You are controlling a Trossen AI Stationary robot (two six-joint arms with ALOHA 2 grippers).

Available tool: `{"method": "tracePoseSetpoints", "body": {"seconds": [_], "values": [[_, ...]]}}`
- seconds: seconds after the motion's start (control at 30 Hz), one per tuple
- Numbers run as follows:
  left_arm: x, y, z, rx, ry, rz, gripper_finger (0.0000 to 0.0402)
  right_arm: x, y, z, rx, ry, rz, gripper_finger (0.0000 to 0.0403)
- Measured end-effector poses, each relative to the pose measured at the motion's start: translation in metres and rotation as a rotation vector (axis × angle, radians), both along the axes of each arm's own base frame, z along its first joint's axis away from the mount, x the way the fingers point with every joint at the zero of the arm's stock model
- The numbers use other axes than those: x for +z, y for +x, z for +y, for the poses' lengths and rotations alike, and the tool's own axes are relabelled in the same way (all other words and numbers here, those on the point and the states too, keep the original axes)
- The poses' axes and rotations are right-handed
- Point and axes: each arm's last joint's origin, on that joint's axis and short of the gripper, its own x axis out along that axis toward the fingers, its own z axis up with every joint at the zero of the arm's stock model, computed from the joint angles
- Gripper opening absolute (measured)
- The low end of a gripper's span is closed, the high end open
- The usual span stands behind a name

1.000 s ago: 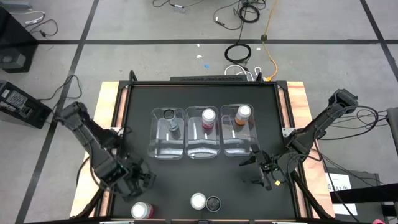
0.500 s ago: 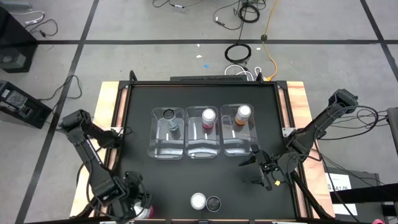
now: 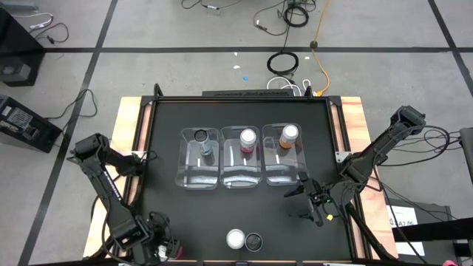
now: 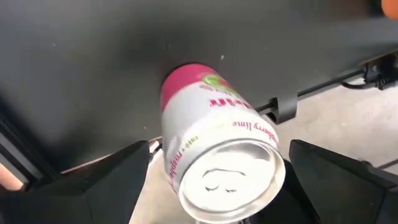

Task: Sort soda cans
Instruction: Put the pink soda can into the center transparent bin

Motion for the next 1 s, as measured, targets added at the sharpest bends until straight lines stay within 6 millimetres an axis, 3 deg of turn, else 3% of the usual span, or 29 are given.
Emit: {"method": "tracePoseSetpoints", "body": {"seconds": [0.3,1.0], "values": [[-0.001,0.001,-0.001,0.003,-0.004,0.0,0.0394,0.0,0.0,0.0,0.001,-0.003,-0.002,0.0341],[-0.035,0.009,-0.021,-0.018,0.034,0.027,0.0394,0.0,0.0,0.0,0.001,-0.002,-0.001,0.0341]]}}
